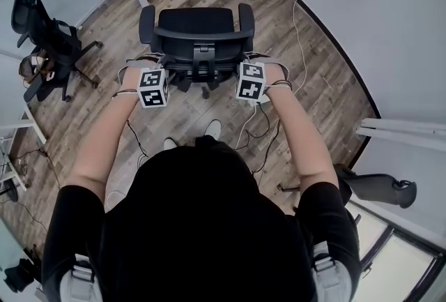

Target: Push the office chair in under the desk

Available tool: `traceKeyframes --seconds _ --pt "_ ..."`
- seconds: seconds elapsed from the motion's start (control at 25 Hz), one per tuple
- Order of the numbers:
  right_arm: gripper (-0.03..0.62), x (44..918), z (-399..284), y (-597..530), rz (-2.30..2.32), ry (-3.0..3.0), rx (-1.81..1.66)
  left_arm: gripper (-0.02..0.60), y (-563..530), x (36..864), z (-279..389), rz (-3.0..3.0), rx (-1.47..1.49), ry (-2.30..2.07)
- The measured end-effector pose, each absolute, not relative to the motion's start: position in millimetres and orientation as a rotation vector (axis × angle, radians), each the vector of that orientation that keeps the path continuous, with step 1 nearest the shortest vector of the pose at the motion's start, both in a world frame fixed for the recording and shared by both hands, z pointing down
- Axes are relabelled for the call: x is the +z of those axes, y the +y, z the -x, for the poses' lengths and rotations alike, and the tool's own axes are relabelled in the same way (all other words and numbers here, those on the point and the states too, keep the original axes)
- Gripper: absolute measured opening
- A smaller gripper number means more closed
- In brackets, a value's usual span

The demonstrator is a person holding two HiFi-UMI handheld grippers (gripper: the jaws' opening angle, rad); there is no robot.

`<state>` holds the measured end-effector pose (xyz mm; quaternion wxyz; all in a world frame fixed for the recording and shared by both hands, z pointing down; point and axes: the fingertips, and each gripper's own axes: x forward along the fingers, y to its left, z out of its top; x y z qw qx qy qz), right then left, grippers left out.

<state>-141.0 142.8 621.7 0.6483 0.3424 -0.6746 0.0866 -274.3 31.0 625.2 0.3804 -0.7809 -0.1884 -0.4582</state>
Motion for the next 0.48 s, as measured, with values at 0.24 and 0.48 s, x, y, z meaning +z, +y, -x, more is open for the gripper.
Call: traceKeyframes --seconds 0.24,0.48 --pt "0.109 622.1 127.5 128.9 -0.793 -1.536 0.173 0.097 16.9 626.9 260.1 1.994 -1.186 -0.468" --pt "0.109 623.3 109.4 114.3 -0.785 -1.539 0.170 0.097 2.1 628.4 243.0 1.998 -1.195 -0.449"
